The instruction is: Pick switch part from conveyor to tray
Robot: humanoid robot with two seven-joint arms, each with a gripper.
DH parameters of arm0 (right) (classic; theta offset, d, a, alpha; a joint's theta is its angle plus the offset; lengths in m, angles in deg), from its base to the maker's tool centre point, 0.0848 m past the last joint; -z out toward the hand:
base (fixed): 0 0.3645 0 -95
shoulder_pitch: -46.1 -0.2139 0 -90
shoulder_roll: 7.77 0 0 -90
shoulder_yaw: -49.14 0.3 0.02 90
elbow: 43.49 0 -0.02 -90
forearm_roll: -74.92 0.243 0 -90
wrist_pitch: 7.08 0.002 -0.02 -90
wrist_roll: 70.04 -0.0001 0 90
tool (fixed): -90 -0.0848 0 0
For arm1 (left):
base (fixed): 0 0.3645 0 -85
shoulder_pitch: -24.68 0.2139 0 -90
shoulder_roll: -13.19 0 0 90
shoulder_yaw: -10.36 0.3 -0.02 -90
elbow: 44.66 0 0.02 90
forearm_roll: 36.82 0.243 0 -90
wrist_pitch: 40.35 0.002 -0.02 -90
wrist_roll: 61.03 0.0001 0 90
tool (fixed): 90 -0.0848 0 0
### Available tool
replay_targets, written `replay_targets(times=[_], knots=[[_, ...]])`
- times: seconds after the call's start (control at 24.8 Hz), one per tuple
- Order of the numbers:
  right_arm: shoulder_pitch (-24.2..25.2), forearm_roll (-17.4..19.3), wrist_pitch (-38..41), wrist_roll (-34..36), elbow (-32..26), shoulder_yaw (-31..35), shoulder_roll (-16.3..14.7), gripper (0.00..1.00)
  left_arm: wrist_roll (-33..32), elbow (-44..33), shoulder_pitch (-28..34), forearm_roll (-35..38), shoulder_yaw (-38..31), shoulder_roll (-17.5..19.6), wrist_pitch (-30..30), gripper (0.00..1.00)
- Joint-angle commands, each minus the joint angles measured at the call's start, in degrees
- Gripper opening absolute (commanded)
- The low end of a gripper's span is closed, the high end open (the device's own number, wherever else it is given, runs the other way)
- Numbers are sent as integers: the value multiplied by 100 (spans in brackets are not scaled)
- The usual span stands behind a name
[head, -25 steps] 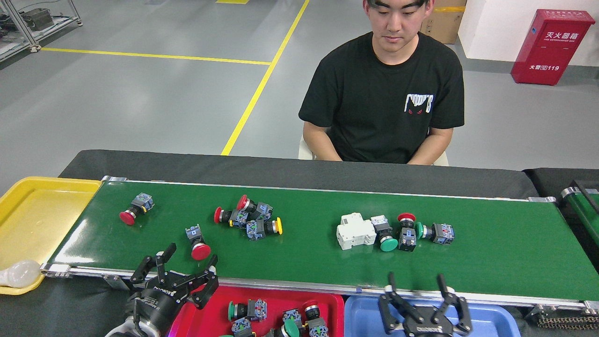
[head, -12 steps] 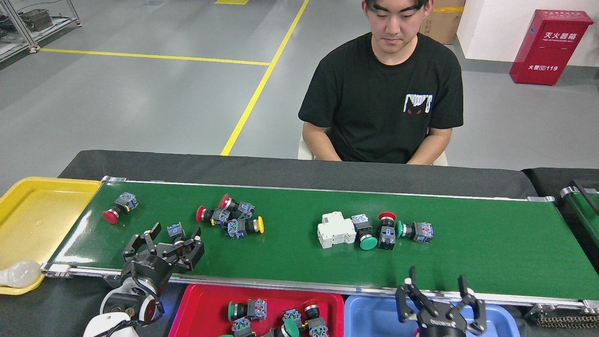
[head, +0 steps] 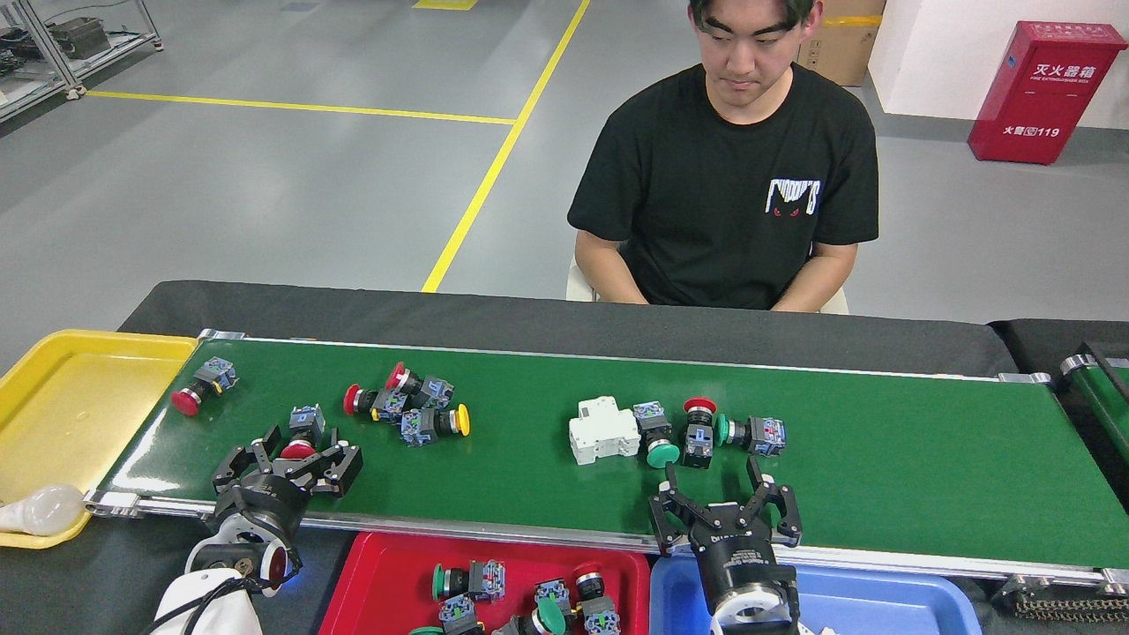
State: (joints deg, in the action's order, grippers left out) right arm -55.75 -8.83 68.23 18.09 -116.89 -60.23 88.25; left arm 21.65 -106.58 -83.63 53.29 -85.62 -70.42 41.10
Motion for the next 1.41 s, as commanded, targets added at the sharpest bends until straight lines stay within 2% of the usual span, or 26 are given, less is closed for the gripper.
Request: replay_targets(times=[0.0,0.12,0.16,0.2,0.32,0.36,0.4,0.44,0.48,0.52,0.6,0.64,0.77,0.89,0.93,0.97,1.01,1.05,1.13,1.37], knots=[[-363,17,107,2,309,4,119,99,152,-57,-59,-20,-9,21,-50,9],[-916,52,116,46,1197,12,251,99,161,-118,-33,-20,27,29,-155,8],[-1127,78,81,81,1565,4,321,98,161,-232,-24,-20,27,3,-418,8],[-1276,104,81,116,1776,4,321,87,161,-416,37,-20,27,-6,-691,8],[-1470,192,265,151,1935,-40,277,30,152,-1224,687,-28,27,56,-1780,9],[-1461,192,397,151,1917,-49,260,21,152,-1445,864,-28,27,56,-2106,10],[-1452,201,555,151,1891,-49,233,8,152,-1814,1189,-37,9,73,-2722,11],[-1435,201,608,151,1865,-49,233,5,152,-2122,1479,-72,-26,82,-3354,14],[-1417,201,643,151,1786,-49,224,2,143,-2341,1716,-90,-35,82,-3644,20],[-1382,201,661,151,1680,-49,224,2,135,-2456,1822,-99,-35,82,-3644,32],[-1180,228,784,134,1285,-58,216,1,117,-2693,2033,-90,27,82,-3644,82],[-1048,228,881,108,1038,-58,207,1,126,-2808,2094,-90,27,38,-3644,100],[-258,228,1486,-147,-253,-75,-118,1,135,-3080,2331,-125,35,-23,-3644,100],[710,210,2129,-341,-1519,-102,-189,1,135,-3098,2384,-151,0,-23,-3644,100],[982,201,2340,-341,-1880,-251,-189,3,143,-3098,2384,-169,-61,-41,-3644,100],[1176,184,2471,-341,-2126,-515,-197,23,143,-3098,2384,-222,-149,-129,-3644,100],[1343,148,2507,-332,-2319,-814,-206,65,143,-3106,2375,-301,-378,-278,-3644,100],[1466,148,2515,-332,-2433,-1060,-215,100,143,-3098,2367,-345,-676,-472,-3363,100],[1518,157,2542,-332,-2451,-1262,-215,100,143,-3018,2331,-336,-1054,-533,-2704,100],[1527,184,2392,-341,-2592,-1139,-206,100,143,-2825,2358,-336,-1573,-516,-2511,100]])
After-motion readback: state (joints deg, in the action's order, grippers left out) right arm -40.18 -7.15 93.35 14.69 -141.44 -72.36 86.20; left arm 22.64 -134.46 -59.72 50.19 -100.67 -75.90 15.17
